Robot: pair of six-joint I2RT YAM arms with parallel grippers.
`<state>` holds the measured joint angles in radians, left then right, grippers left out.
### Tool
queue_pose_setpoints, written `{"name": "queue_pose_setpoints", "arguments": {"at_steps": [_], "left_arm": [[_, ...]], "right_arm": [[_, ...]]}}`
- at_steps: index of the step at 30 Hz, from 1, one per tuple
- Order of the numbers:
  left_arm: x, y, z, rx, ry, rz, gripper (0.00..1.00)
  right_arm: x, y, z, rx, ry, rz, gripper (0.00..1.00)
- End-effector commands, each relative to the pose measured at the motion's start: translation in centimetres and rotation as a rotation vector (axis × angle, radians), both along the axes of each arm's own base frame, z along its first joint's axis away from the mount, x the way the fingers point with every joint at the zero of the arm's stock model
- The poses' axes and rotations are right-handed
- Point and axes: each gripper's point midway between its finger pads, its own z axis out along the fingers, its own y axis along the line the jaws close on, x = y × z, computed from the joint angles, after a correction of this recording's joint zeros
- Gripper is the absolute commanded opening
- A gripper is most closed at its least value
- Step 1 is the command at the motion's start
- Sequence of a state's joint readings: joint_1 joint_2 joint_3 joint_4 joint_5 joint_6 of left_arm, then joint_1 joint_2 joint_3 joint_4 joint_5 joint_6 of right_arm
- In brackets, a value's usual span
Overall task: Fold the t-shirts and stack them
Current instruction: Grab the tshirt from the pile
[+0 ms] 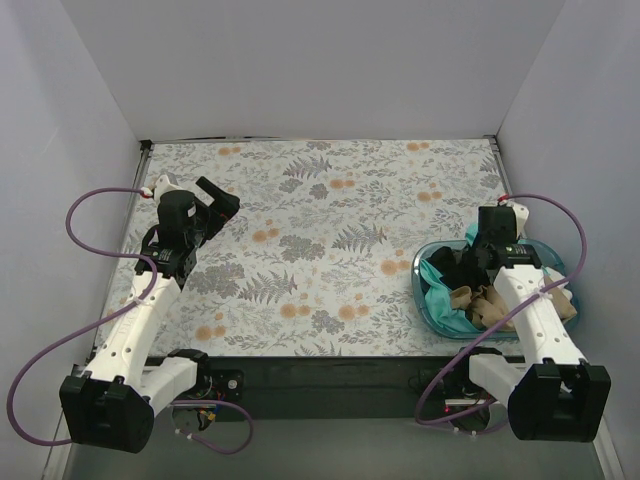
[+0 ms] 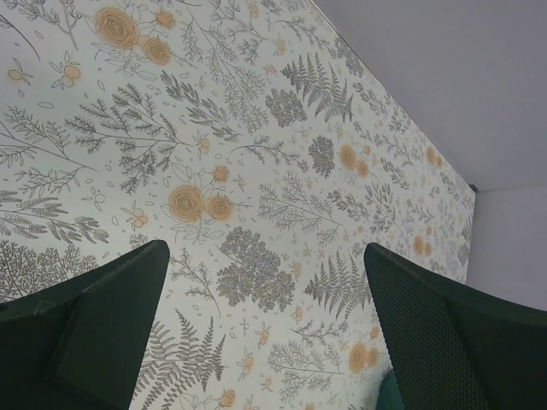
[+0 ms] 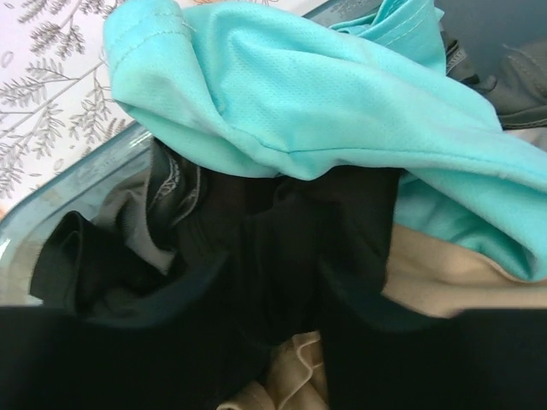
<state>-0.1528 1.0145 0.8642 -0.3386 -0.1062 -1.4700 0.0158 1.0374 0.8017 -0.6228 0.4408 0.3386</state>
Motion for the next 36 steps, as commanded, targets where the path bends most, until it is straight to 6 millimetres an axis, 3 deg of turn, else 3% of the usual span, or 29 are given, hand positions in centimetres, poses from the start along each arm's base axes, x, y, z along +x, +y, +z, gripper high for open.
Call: {"name": "queue_pose_setpoints", "arguments": {"at_steps": [1, 2, 3, 4, 7, 10, 11, 13, 14, 17, 18, 20, 21, 24, 25, 28, 31, 36], "left_arm": [[-0.1, -0.2, 0.8, 0.002, -0.028, -0.019, 0.98], [-0.1, -0.2, 0.8, 0.000, -0.029, -0.019, 0.98], [-0.1, -0.2, 1.0, -0.001, -0.034, -0.020, 0.98], [-0.2, -0.2, 1.1, -0.002, -0.035, -0.021, 0.98], [-0.2, -0.2, 1.4, -0.003, -0.044, -0.021, 0.98], [-0.3, -0.3, 1.7, -0.010, -0.050, -0.027, 0.98], [-0.3, -0.4, 1.9, -0.013, -0.054, -0.029, 0.98], [-0.4, -0.5, 2.1, -0.018, -0.060, -0.033, 0.98], [-0.3, -0.6, 2.5, -0.020, -0.067, -0.037, 0.98], [-0.4, -0.7, 3.3, -0.031, -0.086, -0.044, 0.98], [-0.4, -0.8, 3.6, -0.034, -0.092, -0.045, 0.98], [-0.5, -0.8, 4.4, -0.039, -0.110, -0.049, 0.98], [-0.5, -0.8, 4.9, -0.040, -0.121, -0.049, 0.98], [-0.7, -0.7, 6.0, -0.047, -0.143, -0.043, 0.98], [-0.7, -0.7, 6.3, -0.049, -0.148, -0.041, 0.98], [-0.8, -0.6, 7.3, -0.052, -0.166, -0.037, 0.98], [-0.9, -0.5, 8.2, -0.046, -0.179, -0.032, 0.98], [-0.8, -0.1, 9.1, -0.041, -0.191, -0.010, 0.98]], "right_arm": [[0.0, -0.6, -0.1, -0.006, -0.007, -0.049, 0.39], [0.2, -0.3, 0.3, 0.007, -0.025, -0.043, 0.17], [0.3, -0.3, 0.7, 0.010, -0.039, -0.041, 0.04], [0.7, -0.1, 1.5, 0.019, -0.067, -0.037, 0.01], [1.2, 0.4, 4.1, 0.041, -0.151, -0.013, 0.01], [2.1, 1.0, 8.7, 0.061, -0.285, 0.026, 0.01], [2.4, 1.3, 11.6, 0.066, -0.359, 0.055, 0.01], [2.7, 1.7, 14.6, 0.067, -0.432, 0.088, 0.01], [2.9, 2.0, 17.7, 0.063, -0.502, 0.123, 0.01], [3.3, 2.7, 22.0, 0.056, -0.590, 0.183, 0.01], [3.2, 2.8, 25.2, 0.048, -0.656, 0.196, 0.01], [3.5, 3.0, 27.8, 0.042, -0.703, 0.217, 0.01], [2.9, 3.1, 31.4, 0.028, -0.780, 0.230, 0.01], [2.7, 3.3, 35.7, 0.010, -0.869, 0.254, 0.01], [2.4, 3.3, 38.4, -0.001, -0.927, 0.262, 0.01], [2.3, 4.7, 43.2, -0.003, -1.038, 0.353, 0.01], [2.5, 6.6, 46.5, 0.000, -1.120, 0.475, 0.01], [4.3, 12.8, 49.6, 0.101, -1.212, 0.845, 0.01]]}}
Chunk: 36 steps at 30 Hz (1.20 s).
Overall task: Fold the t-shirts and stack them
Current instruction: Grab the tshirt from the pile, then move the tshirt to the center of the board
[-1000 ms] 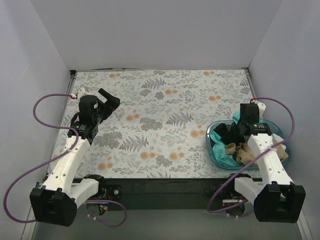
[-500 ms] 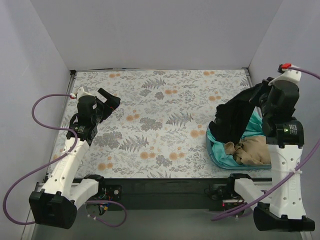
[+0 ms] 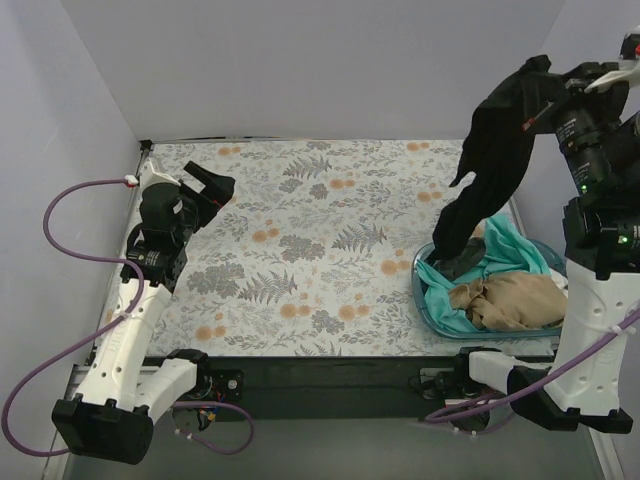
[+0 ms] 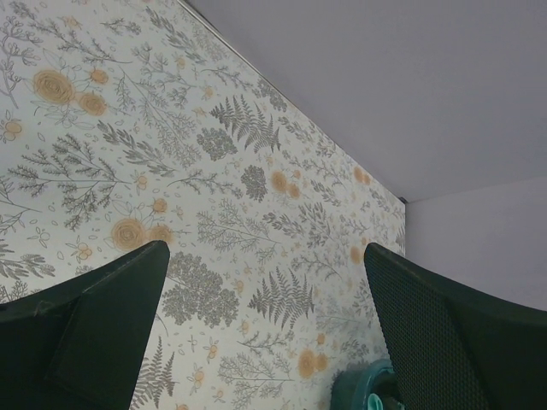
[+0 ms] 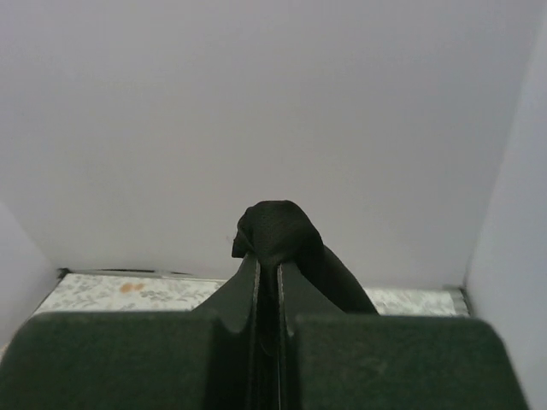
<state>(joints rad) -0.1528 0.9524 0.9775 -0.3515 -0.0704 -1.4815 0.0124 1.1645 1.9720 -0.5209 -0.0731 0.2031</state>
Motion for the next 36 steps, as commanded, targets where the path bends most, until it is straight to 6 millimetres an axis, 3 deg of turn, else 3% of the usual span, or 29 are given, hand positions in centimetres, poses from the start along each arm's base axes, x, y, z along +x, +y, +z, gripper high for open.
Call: {"name": "queue_pose_setpoints", "arguments": {"at_steps": [1, 3, 4, 5, 6, 7, 9, 10, 12, 13, 15, 16, 18, 21, 22, 23, 24, 25, 26, 27, 29, 30, 31, 32, 34, 35, 36], "left_arm": [[-0.4, 0.6, 2.0, 0.000, -0.032, 0.027, 0.98], [-0.4, 0.8, 2.1, -0.007, -0.019, 0.045, 0.98], [-0.4, 0.8, 2.0, -0.019, -0.007, 0.052, 0.98], [-0.4, 0.7, 1.8, -0.024, 0.001, 0.049, 0.98], [-0.5, 0.8, 1.6, -0.026, 0.011, 0.052, 0.98], [-0.7, 0.8, 1.1, -0.036, 0.032, 0.060, 0.98], [-1.0, 1.0, 0.6, -0.039, 0.050, 0.070, 0.98], [-1.3, 1.1, 0.3, -0.041, 0.060, 0.075, 0.98], [-1.7, 1.6, 0.2, -0.038, 0.072, 0.104, 0.98], [-1.8, 1.8, 0.3, -0.040, 0.074, 0.118, 0.98], [-2.2, 2.3, 0.4, -0.046, 0.078, 0.149, 0.98], [-2.5, 2.7, 0.3, -0.041, 0.086, 0.167, 0.98], [-2.9, 3.0, 0.5, -0.043, 0.086, 0.184, 0.98], [-3.8, 3.9, 0.0, -0.033, 0.103, 0.229, 0.98], [-4.0, 4.2, -0.3, -0.033, 0.119, 0.244, 0.98], [-4.2, 4.5, -0.6, -0.030, 0.124, 0.265, 0.98], [-4.4, 4.6, -0.8, -0.032, 0.131, 0.272, 0.98], [-4.6, 4.7, -1.0, -0.036, 0.139, 0.278, 0.98], [-4.7, 4.6, -1.4, -0.041, 0.150, 0.273, 0.98], [-5.0, 4.4, -2.1, -0.046, 0.172, 0.270, 0.98], [-5.7, 3.8, -4.6, -0.058, 0.234, 0.240, 0.98], [-5.9, 3.5, -5.5, -0.068, 0.255, 0.229, 0.98], [-6.2, 3.3, -6.4, -0.074, 0.279, 0.221, 0.98], [-6.4, 3.0, -7.4, -0.079, 0.301, 0.207, 0.98], [-7.0, 2.1, -10.2, -0.092, 0.373, 0.166, 0.98], [-7.1, 1.8, -11.4, -0.095, 0.406, 0.154, 0.98], [-7.4, 1.5, -13.1, -0.099, 0.446, 0.146, 0.98]], "right_arm": [[0.8, 5.6, 3.3, -0.085, -0.151, 0.330, 0.01], [1.6, 9.0, 3.3, -0.083, -0.161, 0.538, 0.01], [3.5, 10.0, 2.3, -0.069, -0.131, 0.585, 0.01], [4.2, 10.8, 2.4, -0.061, -0.142, 0.598, 0.01], [4.0, 13.0, 3.0, -0.070, -0.168, 0.635, 0.01], [6.4, 14.0, 2.1, -0.055, -0.144, 0.601, 0.01], [7.3, 17.0, 2.2, -0.090, -0.173, 0.622, 0.01], [7.7, 20.0, 2.5, -0.083, -0.191, 0.674, 0.01], [7.2, 23.2, 3.9, -0.057, -0.260, 0.743, 0.01], [8.1, 24.6, 3.6, -0.019, -0.256, 0.777, 0.01], [7.9, 26.4, 4.4, 0.022, -0.325, 0.836, 0.01], [6.9, 27.0, 6.1, 0.052, -0.424, 0.865, 0.01], [7.6, 28.2, 6.1, 0.074, -0.452, 0.879, 0.01], [8.0, 29.7, 4.9, 0.071, -0.428, 0.921, 0.01], [8.6, 30.1, 3.4, 0.055, -0.392, 0.929, 0.01], [7.5, 29.4, 3.5, 0.025, -0.406, 0.917, 0.01], [9.9, 30.4, -2.6, -0.007, -0.263, 0.901, 0.01], [10.0, 29.9, -4.6, -0.028, -0.226, 0.872, 0.01], [8.9, 27.9, -4.4, -0.034, -0.230, 0.803, 0.01], [10.6, 27.7, -12.7, -0.086, -0.070, 0.754, 0.01], [9.9, 25.2, -17.3, -0.110, 0.016, 0.667, 0.01], [9.8, 24.4, -20.5, -0.127, 0.080, 0.648, 0.01], [9.3, 23.2, -27.0, -0.149, 0.214, 0.635, 0.01], [8.7, 22.8, -29.8, -0.162, 0.276, 0.650, 0.05], [8.1, 19.8, -36.8, -0.153, 0.487, 0.594, 0.18], [8.0, 18.5, -38.4, -0.139, 0.551, 0.560, 0.31], [7.9, 16.3, -40.6, -0.084, 0.656, 0.511, 0.53]]}}
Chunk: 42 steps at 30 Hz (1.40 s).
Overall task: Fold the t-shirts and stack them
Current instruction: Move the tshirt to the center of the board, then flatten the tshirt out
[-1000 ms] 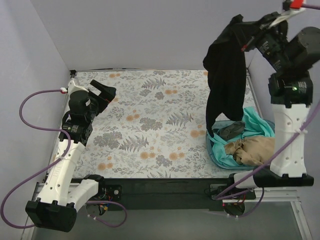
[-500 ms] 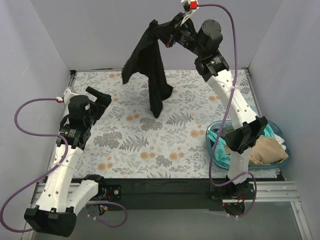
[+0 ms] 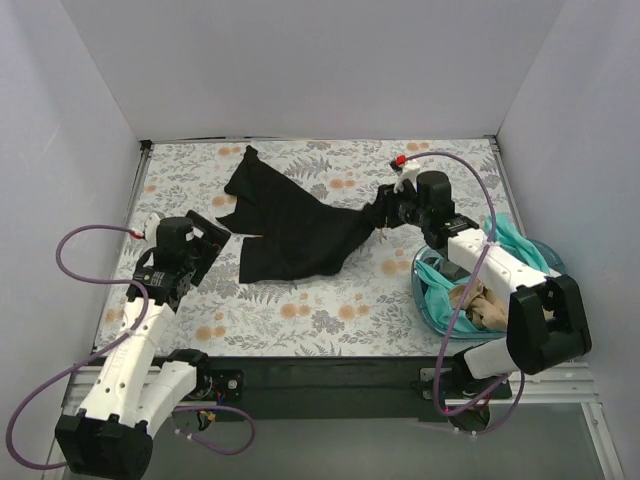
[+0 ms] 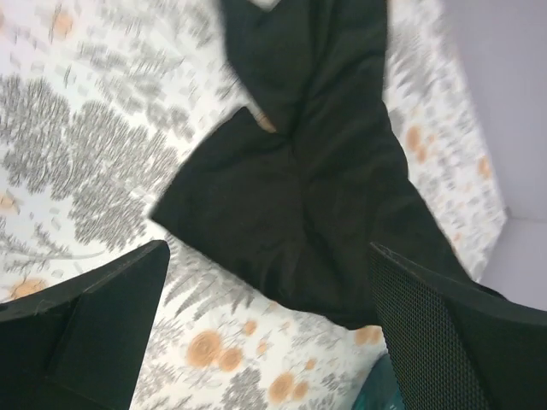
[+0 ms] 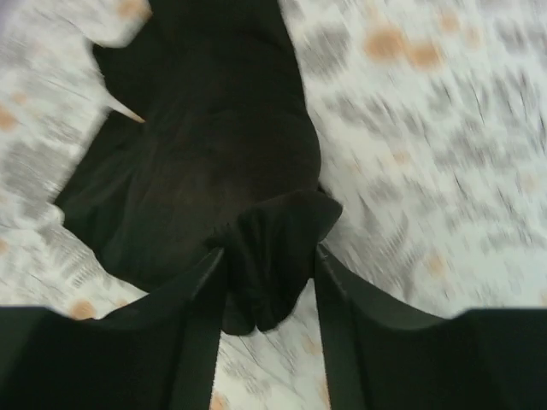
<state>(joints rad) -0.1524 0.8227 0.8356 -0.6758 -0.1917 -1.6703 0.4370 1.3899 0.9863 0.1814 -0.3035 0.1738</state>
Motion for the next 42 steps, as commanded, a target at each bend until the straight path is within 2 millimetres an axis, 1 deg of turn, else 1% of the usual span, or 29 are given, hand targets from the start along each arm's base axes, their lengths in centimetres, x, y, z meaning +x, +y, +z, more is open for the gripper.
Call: {"name": "queue_pose_setpoints", "arguments": {"at_steps": [1, 2, 3, 4, 5, 6, 7, 9, 11, 12, 13, 15, 16, 17, 19, 20, 23, 24, 26, 28, 30, 31, 33, 34, 37, 38, 40, 41, 42], "left_arm": [[-1.3, -1.4, -4.6, -0.056, 0.140, -0.046, 0.98], [-1.2, -1.5, -5.5, -0.058, 0.167, -0.053, 0.98], [-0.9, -1.7, -6.0, -0.058, 0.177, -0.061, 0.98], [-0.8, -1.8, -6.7, -0.056, 0.194, -0.065, 0.98], [-0.6, -1.9, -7.0, -0.053, 0.201, -0.072, 0.98], [-0.2, -2.0, -7.9, -0.051, 0.225, -0.079, 0.98], [0.0, -2.4, -8.1, -0.061, 0.231, -0.096, 0.98], [0.3, -3.1, -9.0, -0.077, 0.247, -0.129, 0.98], [0.2, -3.4, -10.7, -0.078, 0.302, -0.146, 0.98], [0.2, -3.4, -11.3, -0.076, 0.317, -0.146, 0.96], [0.1, -3.4, -12.3, -0.069, 0.351, -0.146, 0.94], [0.2, -3.2, -13.3, -0.053, 0.377, -0.144, 0.91], [0.3, -3.3, -13.7, -0.048, 0.391, -0.149, 0.90], [0.3, -3.4, -14.7, -0.044, 0.427, -0.157, 0.88], [0.7, -4.0, -15.1, -0.037, 0.440, -0.175, 0.86], [0.6, -4.1, -16.2, -0.031, 0.477, -0.178, 0.84], [1.0, -4.9, -16.9, -0.007, 0.508, -0.209, 0.79], [0.9, -5.0, -17.6, 0.002, 0.535, -0.211, 0.71], [1.0, -5.6, -17.8, 0.017, 0.543, -0.229, 0.58], [0.8, -5.7, -18.7, 0.040, 0.574, -0.226, 0.49], [0.6, -5.7, -19.2, 0.054, 0.599, -0.221, 0.49], [0.4, -5.7, -19.8, 0.063, 0.622, -0.217, 0.45], [0.5, -5.2, -20.2, 0.085, 0.639, -0.194, 0.41], [0.4, -5.0, -20.6, 0.094, 0.656, -0.188, 0.30], [0.8, -4.7, -20.6, 0.110, 0.662, -0.171, 0.12], [0.8, -4.6, -20.6, 0.116, 0.665, -0.167, 0.00], [1.2, -4.5, -20.1, 0.129, 0.656, -0.164, 0.00], [1.3, -4.3, -19.6, 0.132, 0.638, -0.159, 0.00], [1.4, -4.2, -19.2, 0.141, 0.627, -0.151, 0.00]], "right_arm": [[0.7, -6.0, -4.8, -0.035, 0.191, -0.180, 0.53], [0.6, -6.6, -5.0, -0.019, 0.227, -0.187, 0.62], [0.8, -7.7, -5.2, -0.013, 0.251, -0.213, 0.67], [0.4, -8.1, -5.6, -0.027, 0.275, -0.217, 0.84], [0.6, -8.6, -5.6, -0.042, 0.272, -0.243, 0.98], [0.4, -8.7, -5.7, -0.045, 0.274, -0.248, 0.98], [0.3, -8.9, -5.6, -0.050, 0.268, -0.253, 0.98], [0.0, -9.6, -6.2, -0.070, 0.279, -0.289, 0.98], [-0.1, -10.6, -6.1, -0.091, 0.264, -0.343, 0.98], [-0.4, -11.0, -6.7, -0.102, 0.271, -0.357, 0.98], [-0.7, -11.2, -6.3, -0.102, 0.256, -0.367, 0.98], [-1.2, -11.8, -6.7, -0.113, 0.253, -0.389, 0.98], [-1.4, -11.9, -6.3, -0.108, 0.242, -0.394, 0.98], [-1.6, -12.0, -6.3, -0.108, 0.239, -0.393, 0.98], [-1.9, -12.1, -6.3, -0.110, 0.232, -0.393, 0.98], [-1.9, -12.3, -6.3, -0.112, 0.230, -0.402, 0.98], [-2.1, -12.5, -6.5, -0.121, 0.230, -0.413, 0.98], [-2.0, -12.6, -6.6, -0.123, 0.230, -0.414, 0.98], [-2.1, -12.5, -6.9, -0.125, 0.236, -0.411, 0.98], [-2.2, -12.5, -6.8, -0.124, 0.237, -0.408, 0.98], [-2.3, -12.4, -7.0, -0.123, 0.241, -0.403, 0.98], [-2.3, -12.3, -7.0, -0.120, 0.242, -0.399, 0.98], [-2.5, -12.2, -7.0, -0.114, 0.245, -0.390, 0.98], [-2.6, -12.1, -7.0, -0.114, 0.245, -0.387, 0.98], [-3.1, -12.0, -7.3, -0.120, 0.252, -0.380, 0.98], [-3.2, -12.1, -7.5, -0.128, 0.253, -0.383, 0.98], [-3.7, -11.4, -7.7, -0.166, 0.253, -0.363, 0.97], [-3.8, -11.5, -8.0, -0.201, 0.249, -0.383, 0.97], [-4.4, -10.3, -8.1, -0.228, 0.245, -0.348, 0.97]]}}
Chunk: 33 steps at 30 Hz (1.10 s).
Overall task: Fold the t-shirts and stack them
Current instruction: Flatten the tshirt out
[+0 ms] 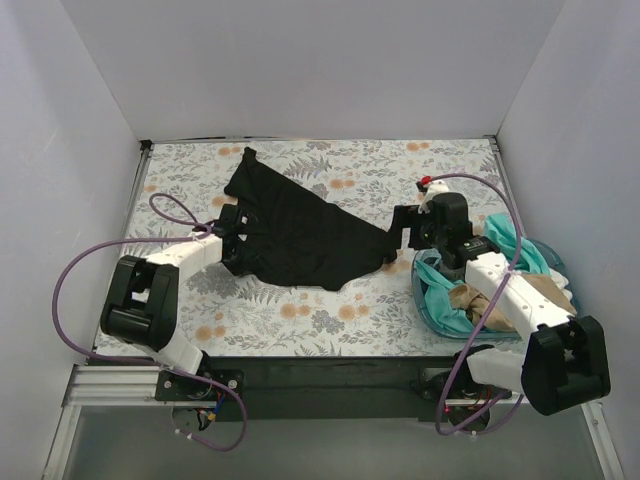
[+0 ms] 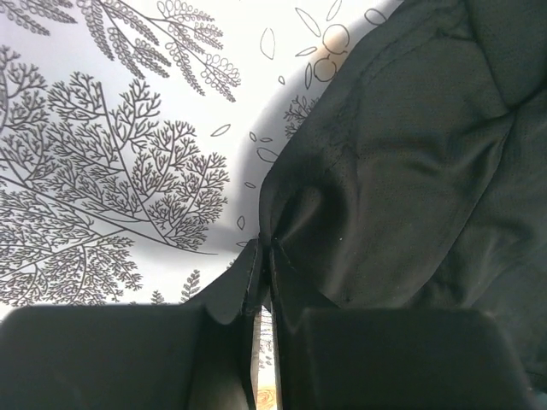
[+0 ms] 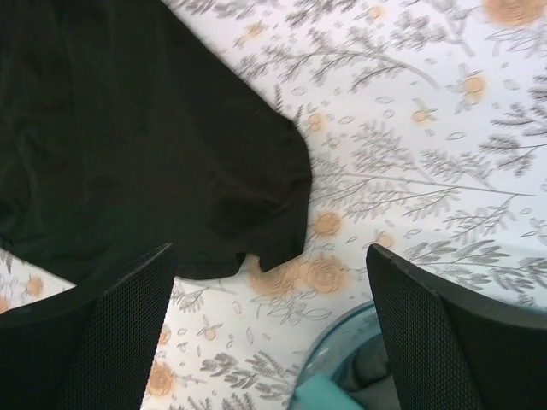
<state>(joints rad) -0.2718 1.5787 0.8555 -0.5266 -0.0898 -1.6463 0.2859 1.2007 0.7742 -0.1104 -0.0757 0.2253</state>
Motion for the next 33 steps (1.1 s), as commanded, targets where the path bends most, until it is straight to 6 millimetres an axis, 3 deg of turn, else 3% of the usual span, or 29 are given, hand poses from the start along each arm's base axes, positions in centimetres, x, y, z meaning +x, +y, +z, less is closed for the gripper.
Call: {"name": "queue_pose_setpoints", "arguments": {"at_steps": [1, 5, 7, 10, 13, 21, 28, 33], "left_arm": [[-0.8, 2.0, 0.2, 0.101, 0.010, 0.031, 0.00], [-0.4, 3.9, 3.8, 0.167, -0.084, 0.111, 0.00], [-0.3, 5.4, 6.6, 0.209, -0.152, 0.192, 0.00], [-1.4, 7.3, 9.8, 0.251, -0.179, 0.323, 0.00], [-2.5, 8.2, 11.0, 0.267, -0.203, 0.373, 0.00], [-2.6, 6.9, 10.1, 0.183, -0.231, 0.339, 0.00], [-2.6, 6.6, 10.2, 0.158, -0.256, 0.315, 0.00], [-2.9, 6.6, 10.0, 0.160, -0.254, 0.306, 0.00]], "right_arm": [[-1.1, 1.3, 0.1, -0.107, -0.007, 0.044, 0.97], [-2.3, 1.5, -1.8, -0.193, 0.069, 0.020, 0.94], [-3.0, 1.9, -2.8, -0.215, 0.095, 0.023, 0.93], [-4.1, 2.2, -4.2, -0.216, 0.142, 0.024, 0.91], [-4.9, 2.6, -5.0, -0.219, 0.163, 0.048, 0.90], [-6.8, 5.8, -6.5, -0.186, 0.230, 0.129, 0.87], [-7.5, 9.1, -8.9, -0.156, 0.287, 0.181, 0.74], [-8.7, 10.7, -10.6, -0.149, 0.327, 0.230, 0.70]]}}
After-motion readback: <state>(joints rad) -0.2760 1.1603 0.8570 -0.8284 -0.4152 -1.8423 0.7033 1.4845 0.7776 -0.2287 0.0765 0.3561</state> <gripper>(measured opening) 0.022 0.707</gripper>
